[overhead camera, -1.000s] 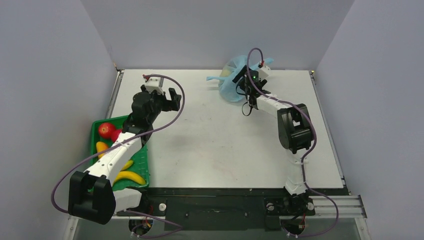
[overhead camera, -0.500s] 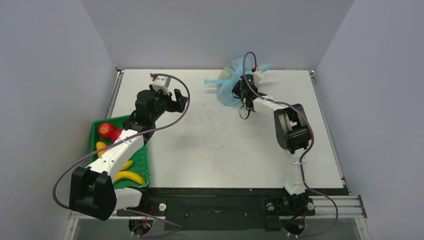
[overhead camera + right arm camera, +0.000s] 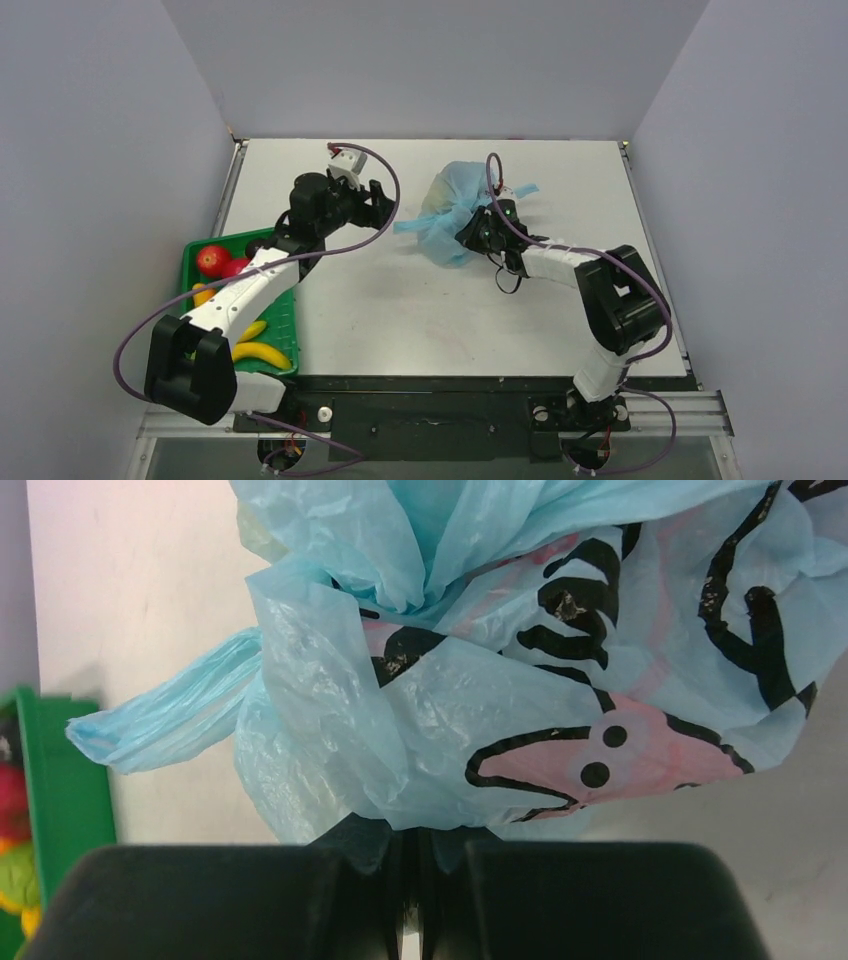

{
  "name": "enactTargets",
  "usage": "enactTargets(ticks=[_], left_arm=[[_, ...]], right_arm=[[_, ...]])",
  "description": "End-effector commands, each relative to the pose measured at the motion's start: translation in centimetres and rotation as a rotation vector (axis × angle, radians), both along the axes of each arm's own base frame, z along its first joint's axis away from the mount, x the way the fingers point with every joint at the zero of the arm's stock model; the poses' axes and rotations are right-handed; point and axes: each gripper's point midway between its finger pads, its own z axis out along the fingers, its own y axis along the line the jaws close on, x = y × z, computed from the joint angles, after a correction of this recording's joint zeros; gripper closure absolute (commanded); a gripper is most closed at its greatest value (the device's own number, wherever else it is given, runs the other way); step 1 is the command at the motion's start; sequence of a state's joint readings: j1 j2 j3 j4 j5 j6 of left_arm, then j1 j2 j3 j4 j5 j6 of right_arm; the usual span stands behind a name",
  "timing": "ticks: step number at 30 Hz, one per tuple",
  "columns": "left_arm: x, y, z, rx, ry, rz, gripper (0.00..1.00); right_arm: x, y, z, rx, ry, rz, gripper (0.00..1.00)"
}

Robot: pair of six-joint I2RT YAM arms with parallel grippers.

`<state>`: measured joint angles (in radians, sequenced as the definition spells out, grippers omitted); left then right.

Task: Take the fake fruits out of the plastic bag
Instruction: Move the plastic bag to the center of the board.

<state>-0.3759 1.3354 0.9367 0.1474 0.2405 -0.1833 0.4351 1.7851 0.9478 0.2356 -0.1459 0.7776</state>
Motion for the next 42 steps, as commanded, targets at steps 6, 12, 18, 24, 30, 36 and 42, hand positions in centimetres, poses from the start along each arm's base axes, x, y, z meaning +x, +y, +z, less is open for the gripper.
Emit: enactTargets(ticks=[6,12,18,24,30,36,42], left_arm=[[2.0,-2.5,2.7,-0.003,0.099,-0.07,0.39],[0.1,-3.7,0.8,-0.01,0.124,-0.124,0.4],[-0.7,-5.3,1.1,-0.041,0.155,-0.188,0.4],[-1.4,-4.9,1.6,-0.027,0.147,-0.171,0.39],[-2.5,-6.6,1.1,-0.032,0.171,-0.203,0.39],[-4.1,-9.4,-0.7,0.003,0.227,-0.258,0.39],[-4.4,-9.5,-2.7,0.092,0.282,-0.226,0.39]], right_arm=[[-9.3,2.4,0.9,0.046,0.013,0.214,1.0],[-14.1,4.5,0.9,0.159,0.012,0.215,1.0],[-18.7,8.3,2.1,0.254,-0.021,0.239,1.0],[-20.9,10.4,3.0,0.261,-0.02,0.309,0.95],[-19.6,5.4,4.6,0.019,-0.089,0.219,0.66],[-17.5,0.4,7.9,-0.048,-0.159,0.142,0.49],[-17.8,3.1,10.9,0.084,-0.213,0.231,0.42]])
